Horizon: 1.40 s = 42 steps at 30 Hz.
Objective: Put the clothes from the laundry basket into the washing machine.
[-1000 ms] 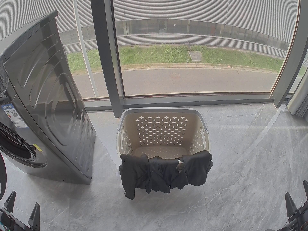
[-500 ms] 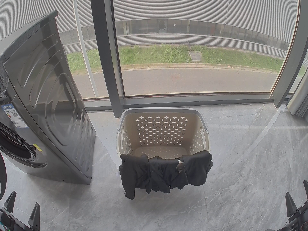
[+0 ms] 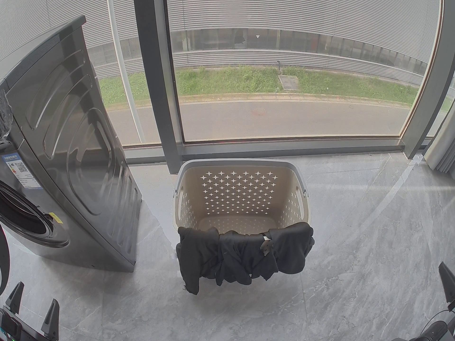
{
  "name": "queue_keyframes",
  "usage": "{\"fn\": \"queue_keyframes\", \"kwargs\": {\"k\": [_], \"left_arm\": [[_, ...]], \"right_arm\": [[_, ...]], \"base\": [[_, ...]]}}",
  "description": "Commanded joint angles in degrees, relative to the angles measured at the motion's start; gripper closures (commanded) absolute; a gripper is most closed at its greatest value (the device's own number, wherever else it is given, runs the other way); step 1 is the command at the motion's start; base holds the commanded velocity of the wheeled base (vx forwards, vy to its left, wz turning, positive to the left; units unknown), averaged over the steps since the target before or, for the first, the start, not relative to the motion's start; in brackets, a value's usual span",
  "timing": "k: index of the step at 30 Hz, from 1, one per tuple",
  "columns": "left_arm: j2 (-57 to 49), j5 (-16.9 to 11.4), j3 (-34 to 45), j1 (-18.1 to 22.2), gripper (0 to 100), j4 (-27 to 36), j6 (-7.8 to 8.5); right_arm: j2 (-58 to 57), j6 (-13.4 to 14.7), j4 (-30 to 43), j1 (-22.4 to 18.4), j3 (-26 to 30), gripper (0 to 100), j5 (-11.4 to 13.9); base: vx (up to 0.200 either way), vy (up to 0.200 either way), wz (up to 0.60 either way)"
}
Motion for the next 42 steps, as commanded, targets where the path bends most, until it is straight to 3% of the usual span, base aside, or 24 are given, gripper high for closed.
{"fn": "queue_keyframes", "kwargs": {"k": [1,6,9,13,24,26,34,42], "left_arm": [[-0.84,0.04,0.92,0.01,0,-0.01,-0.04],[-0.84,-0.05,0.92,0.01,0,-0.01,-0.04],[-0.84,-0.05,0.92,0.01,0,-0.01,-0.04],[-0.84,-0.05,0.92,0.01,0,-0.01,-0.04],[-0.84,-0.05,0.92,0.01,0,-0.01,-0.13],[-0.84,-0.05,0.92,0.01,0,-0.01,-0.22],[-0.84,-0.05,0.92,0.01,0,-0.01,-0.04],[-0.84,-0.05,0.92,0.01,0,-0.01,-0.22]], "right_arm": [[24.38,3.97,-0.33,10.83,1.84,0,1.29],[30.01,3.79,-7.45,11.0,6.06,0,1.29],[32.38,4.32,-9.47,10.65,6.33,0,1.29],[34.67,7.22,-10.97,10.65,5.62,0,1.55],[48.73,7.49,-20.9,10.48,4.92,0,1.55],[53.74,7.4,-25.47,10.39,4.83,0,1.29],[61.65,7.31,-26.79,10.12,2.72,0,1.82],[70.35,7.49,-26.88,10.56,-0.79,0,4.63]], "base": [[0.0,0.0,0.0],[0.0,0.0,0.0],[0.0,0.0,0.0],[0.0,0.0,0.0],[0.0,0.0,0.0],[0.0,0.0,0.0],[0.0,0.0,0.0],[0.0,0.0,0.0]]}}
